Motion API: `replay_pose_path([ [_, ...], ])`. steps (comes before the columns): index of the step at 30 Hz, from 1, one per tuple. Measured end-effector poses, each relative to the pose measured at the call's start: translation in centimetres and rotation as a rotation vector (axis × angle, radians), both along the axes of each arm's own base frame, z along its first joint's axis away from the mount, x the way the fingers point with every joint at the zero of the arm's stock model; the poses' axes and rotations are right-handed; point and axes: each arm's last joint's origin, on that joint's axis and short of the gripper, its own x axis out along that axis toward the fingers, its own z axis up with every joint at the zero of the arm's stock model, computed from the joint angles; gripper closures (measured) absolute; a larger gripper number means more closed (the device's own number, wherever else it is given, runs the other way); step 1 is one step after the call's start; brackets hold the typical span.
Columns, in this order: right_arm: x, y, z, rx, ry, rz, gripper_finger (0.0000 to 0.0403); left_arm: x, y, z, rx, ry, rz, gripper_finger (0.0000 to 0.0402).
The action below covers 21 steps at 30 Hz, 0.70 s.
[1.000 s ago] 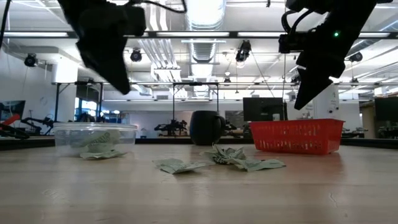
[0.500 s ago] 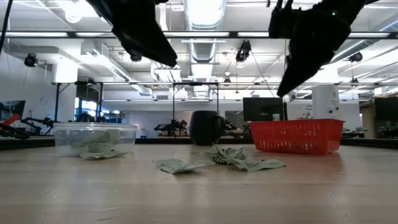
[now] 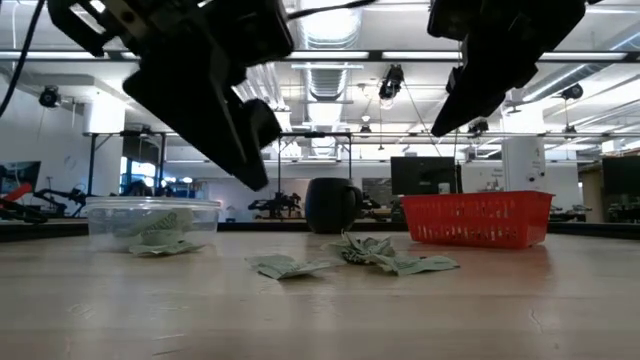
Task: Pick and place items into bin
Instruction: Put the stevia packet into the transparent bin
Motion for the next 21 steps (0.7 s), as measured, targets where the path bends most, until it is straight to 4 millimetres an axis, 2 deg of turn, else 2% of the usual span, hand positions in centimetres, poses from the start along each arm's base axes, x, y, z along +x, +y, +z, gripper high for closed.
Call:
replay_pose_path([
  [6, -0.1, 0.5, 0.0, 0.022, 0.008, 0.034, 0.0284, 1.5, -0.6, -0.9, 0.034, -0.045, -0.055, 0.0269],
  [12, -0.3, 0.6, -0.2, 0.06, 0.031, 0.072, 0.029, 1.9, -0.8, -1.8, 0.126, -0.059, -0.158, 0.0269],
  [21, -0.6, 0.8, -0.4, 0.066, 0.063, 0.086, 0.0285, 2.0, -0.6, -2.0, 0.156, -0.069, -0.176, 0.0266],
])
